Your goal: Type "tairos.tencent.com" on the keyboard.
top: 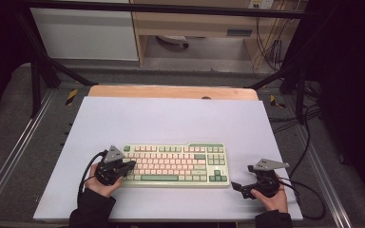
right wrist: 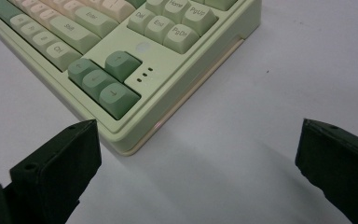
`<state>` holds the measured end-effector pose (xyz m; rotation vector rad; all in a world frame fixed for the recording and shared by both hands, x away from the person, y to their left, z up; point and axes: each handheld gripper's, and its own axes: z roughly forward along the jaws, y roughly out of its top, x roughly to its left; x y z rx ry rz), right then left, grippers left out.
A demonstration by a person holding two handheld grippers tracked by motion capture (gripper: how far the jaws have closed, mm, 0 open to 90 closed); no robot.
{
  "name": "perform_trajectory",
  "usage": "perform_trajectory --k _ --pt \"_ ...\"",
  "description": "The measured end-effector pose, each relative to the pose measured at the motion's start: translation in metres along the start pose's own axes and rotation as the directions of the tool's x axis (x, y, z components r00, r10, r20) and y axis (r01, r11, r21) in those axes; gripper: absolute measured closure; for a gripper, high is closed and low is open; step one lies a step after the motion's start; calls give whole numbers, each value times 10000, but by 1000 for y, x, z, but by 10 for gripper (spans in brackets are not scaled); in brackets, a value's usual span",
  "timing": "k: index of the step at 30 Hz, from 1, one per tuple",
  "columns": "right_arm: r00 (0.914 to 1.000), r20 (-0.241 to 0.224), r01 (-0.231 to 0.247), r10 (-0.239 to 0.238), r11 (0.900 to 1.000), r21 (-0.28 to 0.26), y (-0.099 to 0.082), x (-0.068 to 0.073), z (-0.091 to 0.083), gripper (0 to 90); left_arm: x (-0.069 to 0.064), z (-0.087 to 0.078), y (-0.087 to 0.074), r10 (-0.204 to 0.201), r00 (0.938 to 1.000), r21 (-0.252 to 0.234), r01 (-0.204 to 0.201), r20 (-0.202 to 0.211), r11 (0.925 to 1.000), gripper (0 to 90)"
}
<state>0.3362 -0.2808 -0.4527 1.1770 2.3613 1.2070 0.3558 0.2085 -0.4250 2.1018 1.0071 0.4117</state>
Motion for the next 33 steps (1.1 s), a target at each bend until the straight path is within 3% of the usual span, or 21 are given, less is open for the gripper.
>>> perform_trajectory --k 9,20,28,33 --pt "10000 7 -31 31 10000 -8 0 0 0 7 0 4 -2 20 10000 -5 -20 -52 10000 899" --pt "10000 -3 -84 84 9996 -262 6 4 -4 41 0 -8 -1 -41 10000 -409 43 68 9992 899" --pt "9998 57 198 -195 9978 -633 22 19 -9 140 1 -13 -2 -114 9998 -560 124 173 9984 899" --pt "9993 -15 366 -368 9976 -594 32 30 -6 207 1 -12 -3 -111 9996 -509 124 255 9986 899"
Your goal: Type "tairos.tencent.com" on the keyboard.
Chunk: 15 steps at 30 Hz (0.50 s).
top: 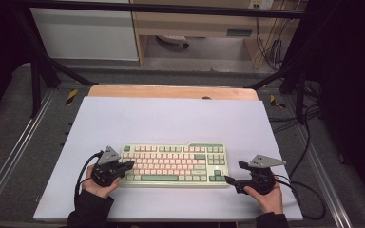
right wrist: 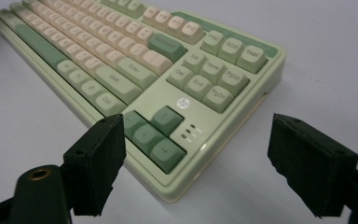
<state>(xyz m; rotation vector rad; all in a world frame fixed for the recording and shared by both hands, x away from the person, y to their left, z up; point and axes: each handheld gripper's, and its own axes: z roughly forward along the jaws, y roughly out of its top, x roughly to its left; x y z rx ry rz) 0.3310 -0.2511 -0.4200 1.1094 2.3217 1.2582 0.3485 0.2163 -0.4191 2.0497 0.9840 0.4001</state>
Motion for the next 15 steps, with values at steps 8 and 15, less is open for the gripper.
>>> perform_trajectory --k 8,15 --pt "9994 -298 -179 175 9997 -153 14 16 8 316 0 0 0 -29 10000 -80 29 19 10000 899" --pt "9995 -277 -151 145 9996 -219 25 25 16 416 0 -1 0 -35 10000 -78 35 36 10000 899"
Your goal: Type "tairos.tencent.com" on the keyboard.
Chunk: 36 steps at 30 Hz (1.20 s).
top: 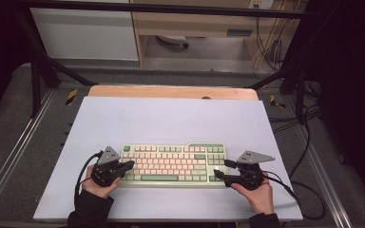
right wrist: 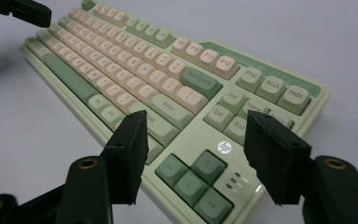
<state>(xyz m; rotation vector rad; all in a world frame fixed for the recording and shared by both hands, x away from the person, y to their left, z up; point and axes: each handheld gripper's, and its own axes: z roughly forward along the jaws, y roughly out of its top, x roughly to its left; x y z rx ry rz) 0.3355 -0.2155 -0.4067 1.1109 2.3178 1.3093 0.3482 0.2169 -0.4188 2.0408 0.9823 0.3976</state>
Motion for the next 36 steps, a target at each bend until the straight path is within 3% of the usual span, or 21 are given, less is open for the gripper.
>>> perform_trajectory --k 9,15,36 --pt "9987 -500 121 -108 9996 268 10 19 22 591 0 0 0 -13 10000 -38 13 4 10000 899" --pt "9980 -587 248 -226 9990 370 18 28 37 692 0 0 0 -14 10000 -42 14 27 10000 899" --pt "9956 -935 -25 53 9996 295 45 46 79 855 0 0 0 -4 9999 -45 5 111 10000 899"
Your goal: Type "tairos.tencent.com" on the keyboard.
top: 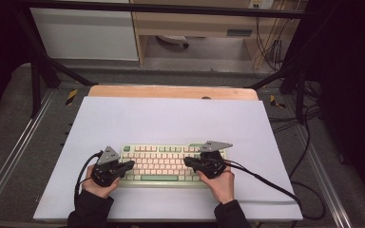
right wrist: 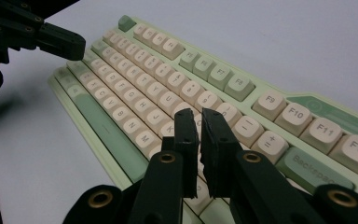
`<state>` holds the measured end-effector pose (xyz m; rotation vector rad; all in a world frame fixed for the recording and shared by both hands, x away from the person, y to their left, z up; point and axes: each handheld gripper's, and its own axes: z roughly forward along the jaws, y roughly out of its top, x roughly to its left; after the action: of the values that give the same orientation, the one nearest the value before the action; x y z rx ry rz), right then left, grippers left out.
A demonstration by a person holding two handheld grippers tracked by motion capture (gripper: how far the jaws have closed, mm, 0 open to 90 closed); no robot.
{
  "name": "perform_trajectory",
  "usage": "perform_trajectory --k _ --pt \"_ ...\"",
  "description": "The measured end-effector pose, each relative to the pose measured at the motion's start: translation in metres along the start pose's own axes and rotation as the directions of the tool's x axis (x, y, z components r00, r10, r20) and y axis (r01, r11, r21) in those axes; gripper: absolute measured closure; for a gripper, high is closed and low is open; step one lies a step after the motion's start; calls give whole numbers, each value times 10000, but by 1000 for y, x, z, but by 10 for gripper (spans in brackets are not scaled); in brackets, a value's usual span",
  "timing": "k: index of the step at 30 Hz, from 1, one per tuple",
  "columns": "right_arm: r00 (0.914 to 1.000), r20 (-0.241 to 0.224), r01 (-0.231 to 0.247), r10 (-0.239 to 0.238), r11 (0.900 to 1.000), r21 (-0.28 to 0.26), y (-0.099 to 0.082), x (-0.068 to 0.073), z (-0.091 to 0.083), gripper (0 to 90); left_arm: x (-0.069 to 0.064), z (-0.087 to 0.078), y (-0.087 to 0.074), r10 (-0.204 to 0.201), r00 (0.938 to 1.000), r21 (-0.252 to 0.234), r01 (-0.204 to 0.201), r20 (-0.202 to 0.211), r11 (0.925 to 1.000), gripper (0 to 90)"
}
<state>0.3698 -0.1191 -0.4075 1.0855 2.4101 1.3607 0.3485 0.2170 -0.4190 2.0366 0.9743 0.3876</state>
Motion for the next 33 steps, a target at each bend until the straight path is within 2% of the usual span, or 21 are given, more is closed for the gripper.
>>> perform_trajectory --k 5,10,12,16,21,33 --pt "10000 -24 0 1 9999 109 3 3 9 899 0 0 0 6 10000 3 -6 7 10000 899" --pt "9999 66 156 -158 9991 394 7 6 21 900 0 0 0 2 10000 12 -2 23 10000 900" --pt "9999 -42 116 -114 9991 409 8 7 26 900 0 0 0 6 10000 8 -6 23 10000 900" --pt "9995 21 328 -330 9981 520 10 11 37 900 0 0 0 1 10000 16 -1 26 10000 900" --pt "9994 70 336 -341 9975 615 11 13 48 900 0 0 0 -5 10000 20 5 26 10000 900" --pt "9993 155 324 -337 9965 770 8 12 58 900 0 1 0 -25 10000 10 25 34 10000 900"
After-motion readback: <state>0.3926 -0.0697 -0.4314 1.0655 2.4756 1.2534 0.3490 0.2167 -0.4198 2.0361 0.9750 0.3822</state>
